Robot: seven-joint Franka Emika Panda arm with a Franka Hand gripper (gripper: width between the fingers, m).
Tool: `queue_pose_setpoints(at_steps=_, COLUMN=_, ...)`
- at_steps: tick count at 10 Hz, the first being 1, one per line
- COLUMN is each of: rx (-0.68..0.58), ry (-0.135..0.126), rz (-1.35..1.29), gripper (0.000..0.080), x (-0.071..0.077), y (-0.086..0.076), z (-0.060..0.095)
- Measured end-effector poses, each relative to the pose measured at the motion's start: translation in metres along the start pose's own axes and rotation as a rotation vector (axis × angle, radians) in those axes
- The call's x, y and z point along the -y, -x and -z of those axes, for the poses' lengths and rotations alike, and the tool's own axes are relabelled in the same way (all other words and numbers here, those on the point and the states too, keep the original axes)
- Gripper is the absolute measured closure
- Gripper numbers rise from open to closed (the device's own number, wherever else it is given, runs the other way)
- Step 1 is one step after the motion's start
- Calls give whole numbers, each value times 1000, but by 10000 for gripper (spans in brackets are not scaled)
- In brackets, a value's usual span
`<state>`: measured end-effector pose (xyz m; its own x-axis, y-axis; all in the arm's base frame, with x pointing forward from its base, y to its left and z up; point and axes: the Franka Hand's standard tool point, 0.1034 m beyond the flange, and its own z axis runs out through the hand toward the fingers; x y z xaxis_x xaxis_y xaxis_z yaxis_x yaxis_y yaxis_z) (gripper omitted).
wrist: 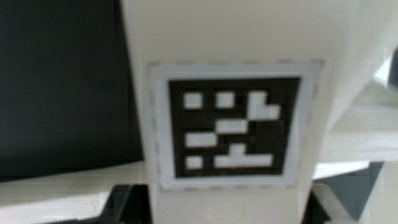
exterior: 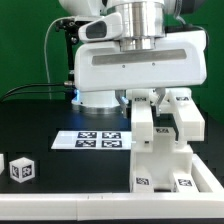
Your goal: Assemble chair
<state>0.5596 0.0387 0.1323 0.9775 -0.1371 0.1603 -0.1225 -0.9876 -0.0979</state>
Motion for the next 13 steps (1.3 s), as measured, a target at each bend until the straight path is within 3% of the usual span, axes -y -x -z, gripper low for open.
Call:
queue_pose_setpoints(at_steps=1, rx=-12, ry=-3, rz=7, gripper=514, x=1, y=-5, z=5)
queue_pose_setpoints(at_steps=4, rx=-13, ry=2, rz=17, gripper=514, x=3, y=-3, z=2)
queue_pose_setpoints(at_steps=7, rx=-59, ry=33, rz=124, gripper=514, x=15, y=-5, z=-1)
queue_pose_setpoints(at_steps=8, rx=-79, ry=39, rz=137, gripper=514, x=14, y=15, z=-9)
queue_pose_setpoints(at_steps=13, rx=-75, ry=41, rz=139, gripper=514, x=11, y=11, z=-2)
